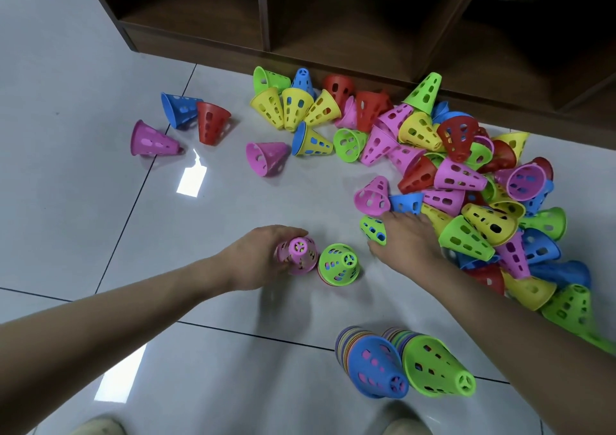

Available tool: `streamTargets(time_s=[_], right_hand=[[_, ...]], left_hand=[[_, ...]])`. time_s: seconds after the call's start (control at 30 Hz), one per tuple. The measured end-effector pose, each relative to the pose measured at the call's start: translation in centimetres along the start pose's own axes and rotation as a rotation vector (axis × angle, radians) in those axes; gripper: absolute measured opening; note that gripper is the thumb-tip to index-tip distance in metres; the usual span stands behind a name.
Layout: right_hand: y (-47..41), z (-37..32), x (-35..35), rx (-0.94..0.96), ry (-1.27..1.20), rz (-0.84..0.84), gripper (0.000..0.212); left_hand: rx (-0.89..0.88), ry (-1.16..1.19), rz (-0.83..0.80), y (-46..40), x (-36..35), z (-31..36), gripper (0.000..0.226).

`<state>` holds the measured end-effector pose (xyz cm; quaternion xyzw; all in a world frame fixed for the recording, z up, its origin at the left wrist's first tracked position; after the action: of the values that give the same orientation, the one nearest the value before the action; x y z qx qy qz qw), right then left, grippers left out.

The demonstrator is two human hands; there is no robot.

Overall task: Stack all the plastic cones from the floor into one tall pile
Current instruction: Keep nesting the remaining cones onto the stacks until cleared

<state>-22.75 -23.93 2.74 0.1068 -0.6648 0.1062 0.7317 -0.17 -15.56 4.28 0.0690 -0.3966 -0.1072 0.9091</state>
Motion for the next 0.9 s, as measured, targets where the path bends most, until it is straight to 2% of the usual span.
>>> streamTargets(time_s=[0.1, 0.17, 0.27, 0.4, 0.5, 0.67, 0.77, 0.9], right_hand=[[0.0, 0.8, 1.0, -0.109, -0.250, 0.065, 0.038], [0.1, 1.1, 1.7, -0.186, -0.419, 0.083, 0.040], [0.3, 1.1, 2.7, -0.273, -0.624, 0.096, 0.044], [0.4, 0.6, 3.7, -0.325, -0.760, 0.098, 0.044], [0.4, 0.0, 5.4, -0.306, -0.871, 0.117, 0.041], [1.5, -1.8, 8.4, -0.219, -1.096, 0.121, 0.039], [2.9, -3.2, 8.6, -0.136, -1.090, 0.101, 0.046], [4.3, -5.0, 7.5, 0.014, -1.028, 0.046, 0.047]], left_hand=[[0.027, -0.055, -0.053, -0.6, 0.3, -1.3, 0.063], [0.089, -0.064, -0.032, -1.1, 1.0, -2.4, 0.057], [0.163, -0.056, 0.058, -2.1, 2.3, -4.0, 0.042], [0.217, -0.056, 0.207, -3.5, 4.5, -5.3, 0.033], [0.239, -0.078, 0.339, -4.9, 6.1, -5.5, 0.035], [0.165, -0.242, 0.563, -8.1, 8.7, -4.3, 0.062], [0.137, -0.395, 0.509, -10.9, 8.8, -4.5, 0.074], [0.025, -0.499, 0.386, -12.3, 7.3, -4.7, 0.056]])
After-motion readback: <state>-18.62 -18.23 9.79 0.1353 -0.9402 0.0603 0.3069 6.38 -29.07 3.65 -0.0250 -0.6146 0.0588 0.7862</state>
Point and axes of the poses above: each hand's wrist, its own y-axis away from the middle knuckle, its own x-axis out of the back of the hand, z = x × y, the point moved 10 cm from there along -y, towards the middle knuckle, and after that the axes turned 15 degrees about z, right-handed, at the moved point
